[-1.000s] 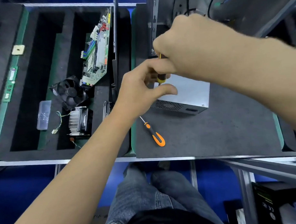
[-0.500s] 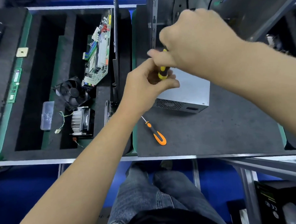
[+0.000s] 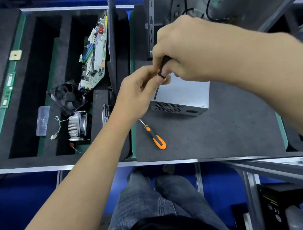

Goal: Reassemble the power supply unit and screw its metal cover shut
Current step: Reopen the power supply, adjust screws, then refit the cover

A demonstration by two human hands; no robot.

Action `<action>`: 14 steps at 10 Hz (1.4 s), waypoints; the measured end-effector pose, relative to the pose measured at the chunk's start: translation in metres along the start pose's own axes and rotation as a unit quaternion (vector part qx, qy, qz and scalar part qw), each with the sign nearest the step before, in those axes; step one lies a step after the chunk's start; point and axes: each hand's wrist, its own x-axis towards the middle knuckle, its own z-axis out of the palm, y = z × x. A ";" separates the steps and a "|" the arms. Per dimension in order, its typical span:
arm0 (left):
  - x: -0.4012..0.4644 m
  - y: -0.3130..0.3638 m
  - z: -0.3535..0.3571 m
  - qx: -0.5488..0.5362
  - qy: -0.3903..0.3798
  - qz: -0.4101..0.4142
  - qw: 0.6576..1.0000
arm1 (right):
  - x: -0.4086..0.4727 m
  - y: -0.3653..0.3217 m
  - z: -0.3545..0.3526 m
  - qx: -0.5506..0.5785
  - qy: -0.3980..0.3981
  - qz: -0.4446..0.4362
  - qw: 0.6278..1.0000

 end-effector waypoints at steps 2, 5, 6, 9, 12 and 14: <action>-0.028 -0.029 -0.002 0.066 0.115 -0.099 0.986 | -0.017 -0.006 -0.018 0.054 0.064 0.029 0.996; -0.028 -0.034 0.014 -0.022 0.150 -0.231 0.961 | -0.050 0.026 0.023 0.314 0.218 0.259 0.887; -0.026 -0.037 0.012 -0.032 0.139 -0.242 0.960 | -0.052 0.030 0.040 0.386 0.238 0.284 0.845; -0.040 -0.043 0.020 0.074 0.172 -0.056 0.981 | -0.053 0.006 0.060 0.423 0.290 0.277 0.812; -0.038 -0.049 0.019 0.140 0.163 -0.006 0.977 | -0.050 0.001 0.063 0.376 0.268 0.308 0.832; -0.037 -0.049 0.019 0.122 0.157 -0.021 0.980 | -0.050 0.000 0.062 0.375 0.274 0.316 0.827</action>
